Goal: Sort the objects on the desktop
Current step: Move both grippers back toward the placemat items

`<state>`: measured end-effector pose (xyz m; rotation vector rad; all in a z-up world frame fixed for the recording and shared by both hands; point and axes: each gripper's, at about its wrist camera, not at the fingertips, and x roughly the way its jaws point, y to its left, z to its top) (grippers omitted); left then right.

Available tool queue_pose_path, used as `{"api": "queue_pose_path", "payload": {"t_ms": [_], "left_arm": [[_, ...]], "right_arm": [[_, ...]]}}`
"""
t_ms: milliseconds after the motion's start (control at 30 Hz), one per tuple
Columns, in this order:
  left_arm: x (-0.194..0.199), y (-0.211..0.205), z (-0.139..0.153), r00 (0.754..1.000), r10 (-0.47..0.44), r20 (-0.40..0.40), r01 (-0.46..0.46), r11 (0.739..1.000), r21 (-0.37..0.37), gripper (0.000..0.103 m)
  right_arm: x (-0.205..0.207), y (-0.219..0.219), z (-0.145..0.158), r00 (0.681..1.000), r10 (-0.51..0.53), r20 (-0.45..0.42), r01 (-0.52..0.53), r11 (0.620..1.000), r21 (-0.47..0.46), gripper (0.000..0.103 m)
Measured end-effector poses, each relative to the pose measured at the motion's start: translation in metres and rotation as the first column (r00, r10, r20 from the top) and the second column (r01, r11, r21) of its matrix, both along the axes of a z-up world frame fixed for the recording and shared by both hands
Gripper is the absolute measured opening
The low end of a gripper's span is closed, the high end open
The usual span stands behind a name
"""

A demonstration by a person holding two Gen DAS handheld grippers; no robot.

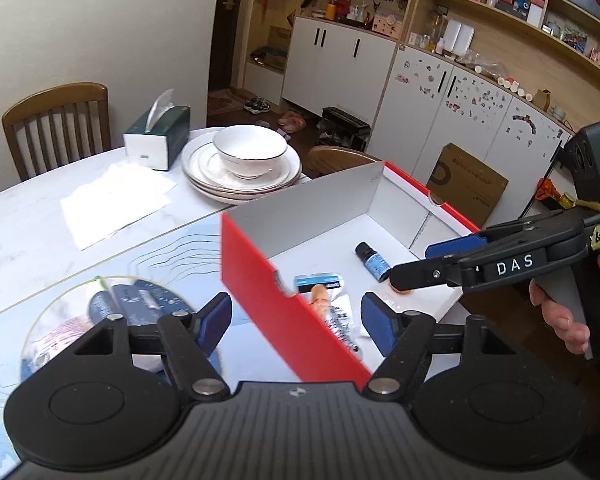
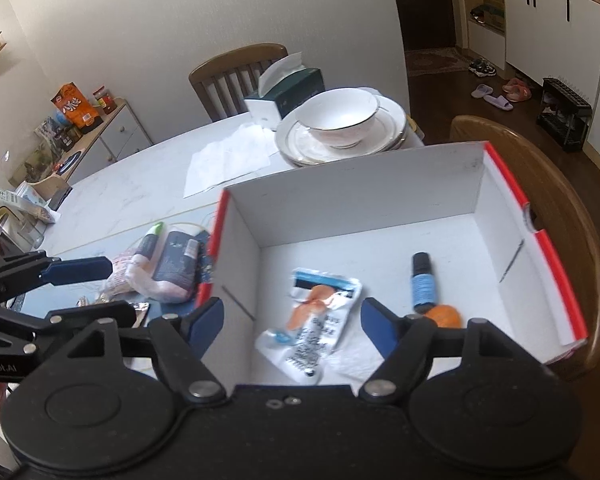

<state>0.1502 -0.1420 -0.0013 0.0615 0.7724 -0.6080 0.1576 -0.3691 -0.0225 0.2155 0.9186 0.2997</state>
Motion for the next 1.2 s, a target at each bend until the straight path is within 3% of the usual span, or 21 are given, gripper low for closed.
{"api": "queue_pose_path", "payload": {"t_ms": [67, 500, 633, 1200], "left_arm": [[-0.001, 0.01, 0.0, 1.0, 0.008, 0.001, -0.008, 1.0, -0.005, 0.079], [-0.014, 0.078, -0.01, 0.997, 0.08, 0.008, -0.08, 0.997, -0.002, 0.087], [-0.017, 0.099, -0.015, 0.995, 0.103, 0.009, -0.103, 0.995, -0.01, 0.103], [-0.023, 0.185, -0.062, 0.98, 0.185, -0.072, -0.183, 0.982, 0.038, 0.103]], "right_arm": [[-0.002, 0.01, 0.0, 1.0, 0.001, 0.0, -0.001, 1.0, -0.004, 0.076], [-0.012, 0.07, 0.002, 1.0, 0.012, 0.003, -0.012, 1.0, -0.026, 0.076], [-0.014, 0.088, 0.0, 1.0, 0.018, 0.001, -0.018, 0.999, -0.036, 0.077], [-0.014, 0.151, -0.014, 1.0, 0.016, -0.017, -0.017, 0.997, -0.069, 0.077]]}}
